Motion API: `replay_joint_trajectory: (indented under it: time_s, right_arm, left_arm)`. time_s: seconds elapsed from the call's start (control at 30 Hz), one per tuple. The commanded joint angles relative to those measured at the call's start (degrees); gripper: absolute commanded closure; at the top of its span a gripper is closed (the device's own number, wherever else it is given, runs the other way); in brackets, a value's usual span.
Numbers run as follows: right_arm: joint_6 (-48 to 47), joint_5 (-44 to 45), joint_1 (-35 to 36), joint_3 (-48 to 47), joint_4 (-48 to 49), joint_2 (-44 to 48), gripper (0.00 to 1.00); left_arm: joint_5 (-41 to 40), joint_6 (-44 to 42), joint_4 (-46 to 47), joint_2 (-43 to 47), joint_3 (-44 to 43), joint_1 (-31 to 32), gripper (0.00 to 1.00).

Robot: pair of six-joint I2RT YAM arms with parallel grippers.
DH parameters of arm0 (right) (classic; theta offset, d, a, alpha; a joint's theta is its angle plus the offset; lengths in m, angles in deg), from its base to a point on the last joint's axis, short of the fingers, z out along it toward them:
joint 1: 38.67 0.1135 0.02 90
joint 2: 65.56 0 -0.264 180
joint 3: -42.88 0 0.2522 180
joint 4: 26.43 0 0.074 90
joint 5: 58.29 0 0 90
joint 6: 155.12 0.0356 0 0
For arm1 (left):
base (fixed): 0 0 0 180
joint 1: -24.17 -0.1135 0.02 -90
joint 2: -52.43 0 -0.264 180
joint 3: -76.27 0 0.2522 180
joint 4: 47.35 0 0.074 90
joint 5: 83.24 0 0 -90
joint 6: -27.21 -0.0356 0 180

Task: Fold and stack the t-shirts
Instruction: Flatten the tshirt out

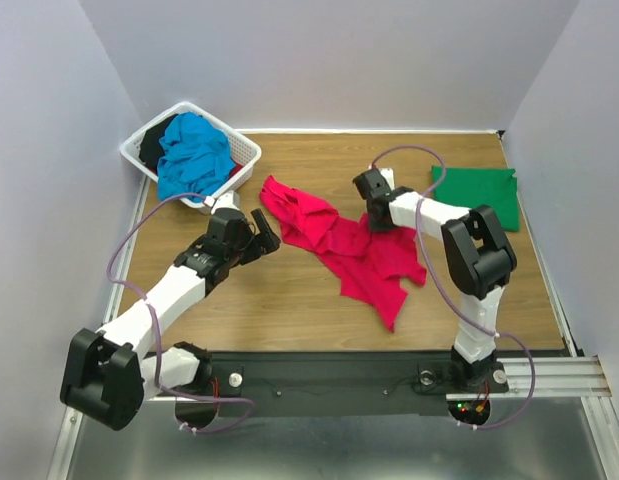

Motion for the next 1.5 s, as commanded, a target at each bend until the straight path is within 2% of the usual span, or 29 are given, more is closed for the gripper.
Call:
replay_joint_trajectory:
  time_s: [0.0, 0.03, 0.17, 0.33, 0.4, 0.47, 0.6, 0.63, 0.73, 0.87, 0.97, 1.0, 1.13, 1.23, 1.33, 1.37, 1.47]
  right_arm:
    - [-9.98, 1.15, -2.56, -8.91, 0.42, -4.07, 0.44]
    - [-10.07, -0.33, -2.56, -9.70, 0.42, -2.24, 0.31]
    - [-7.01, 0.43, -2.56, -6.83, 0.42, 6.01, 0.00]
    - [1.41, 5.97, -3.17, 3.36, 0.24, 17.45, 0.00]
    - [4.15, 5.02, -4.14, 7.14, 0.16, 23.25, 0.00]
    - [8.27, 2.66, -6.33, 15.04, 0.07, 28.60, 0.00]
    - [13.22, -3.24, -12.13, 20.86, 0.15, 34.50, 0.00]
    - [13.40, -3.68, -13.01, 21.75, 0.16, 34.96, 0.00]
    - [12.96, -3.86, -14.77, 24.21, 0.07, 35.75, 0.00]
    - [12.52, -3.78, -15.83, 24.92, 0.07, 35.58, 0.00]
    - [12.96, -3.78, -16.71, 25.27, 0.07, 35.14, 0.00]
    - [13.05, -3.78, -17.06, 25.27, 0.07, 34.96, 0.00]
    - [13.13, -4.30, -18.72, 25.97, 0.07, 34.26, 0.00]
    - [13.22, -5.18, -20.13, 26.24, 0.07, 34.08, 0.00]
    - [13.05, -5.80, -20.66, 26.41, 0.07, 34.43, 0.00]
    - [12.96, -5.80, -20.93, 26.50, 0.07, 34.52, 0.00]
    - [12.70, -6.67, -21.02, 26.68, 0.07, 35.14, 0.00]
  left_arm:
    - [0.90, -2.07, 2.79, -3.32, -4.08, 0.27, 0.01]
    - [0.73, -2.68, 2.96, -4.98, -5.21, 0.27, 0.01]
    - [0.72, -3.48, 5.41, -10.95, -8.64, 0.27, 0.01]
    - [3.08, -4.44, 6.65, -23.33, -17.50, 0.27, 0.01]
    - [3.36, -4.62, 6.65, -26.52, -20.33, 0.27, 0.02]
    - [3.98, -5.23, 6.65, -30.81, -24.20, 0.27, 0.02]
    - [2.67, -6.12, 4.37, -36.89, -30.26, 0.54, 0.12]
    - [-0.73, -6.12, 3.24, -37.95, -31.40, 0.71, 0.18]
    - [-5.23, -6.12, -1.16, -40.85, -35.88, 0.89, 0.25]
    - [-5.69, -6.47, -2.13, -43.05, -37.65, 1.15, 0.28]
    - [-6.04, -6.64, -2.84, -44.37, -38.71, 1.42, 0.43]
    - [-6.04, -6.56, -3.27, -44.64, -38.97, 1.42, 0.54]
    - [-5.60, -6.38, -3.45, -45.43, -39.15, 1.59, 0.58]
    - [-5.60, -6.56, -3.54, -46.13, -39.15, 1.68, 0.59]
    - [-5.60, -6.29, -3.80, -46.75, -39.24, 1.68, 0.76]
    - [-5.51, -6.12, -4.15, -46.83, -39.24, 1.68, 0.88]
    - [-5.25, -5.59, -4.24, -45.52, -39.06, 1.77, 0.97]
